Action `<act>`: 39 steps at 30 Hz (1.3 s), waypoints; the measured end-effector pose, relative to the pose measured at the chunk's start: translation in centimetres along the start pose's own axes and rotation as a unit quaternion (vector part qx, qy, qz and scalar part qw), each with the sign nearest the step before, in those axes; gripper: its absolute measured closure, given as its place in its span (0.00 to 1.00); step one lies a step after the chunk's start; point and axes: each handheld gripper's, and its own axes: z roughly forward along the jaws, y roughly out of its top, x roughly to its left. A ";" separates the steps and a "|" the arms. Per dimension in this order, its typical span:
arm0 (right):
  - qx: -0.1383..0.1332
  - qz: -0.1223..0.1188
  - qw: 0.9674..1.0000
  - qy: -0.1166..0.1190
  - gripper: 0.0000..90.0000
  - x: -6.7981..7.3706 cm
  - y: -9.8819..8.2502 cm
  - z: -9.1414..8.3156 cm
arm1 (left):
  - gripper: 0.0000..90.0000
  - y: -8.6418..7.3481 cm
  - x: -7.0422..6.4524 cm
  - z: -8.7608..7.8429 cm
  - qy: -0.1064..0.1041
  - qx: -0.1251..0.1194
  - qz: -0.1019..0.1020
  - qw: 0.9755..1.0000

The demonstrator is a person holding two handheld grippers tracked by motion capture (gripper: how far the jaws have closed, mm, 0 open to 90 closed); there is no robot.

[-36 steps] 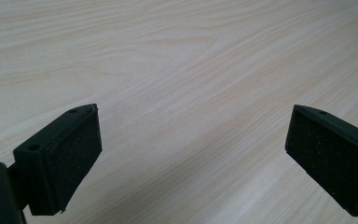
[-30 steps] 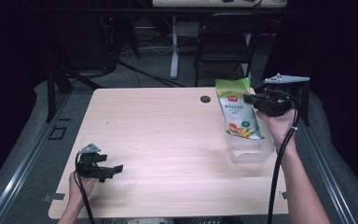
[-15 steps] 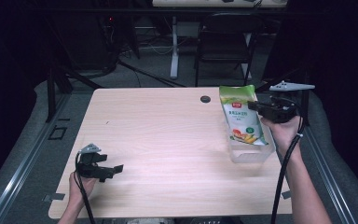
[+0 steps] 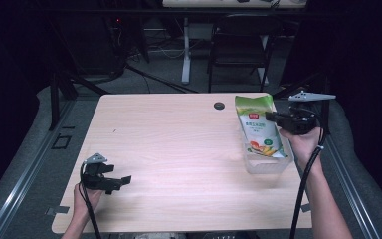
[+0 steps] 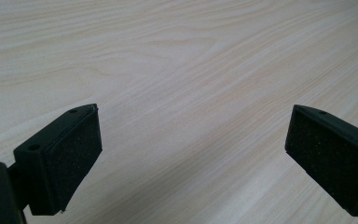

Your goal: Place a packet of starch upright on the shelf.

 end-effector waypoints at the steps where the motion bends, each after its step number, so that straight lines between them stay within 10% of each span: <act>1: 0.000 0.000 1.000 0.001 1.00 0.0 0.0 0.0 | 0.04 0.0 0.0 0.0 0.000 0.001 0.000 1.000; 39: 0.005 0.003 1.000 0.010 1.00 -1.7 -1.4 0.7 | 0.04 0.1 -0.2 0.1 -0.002 0.001 0.004 1.000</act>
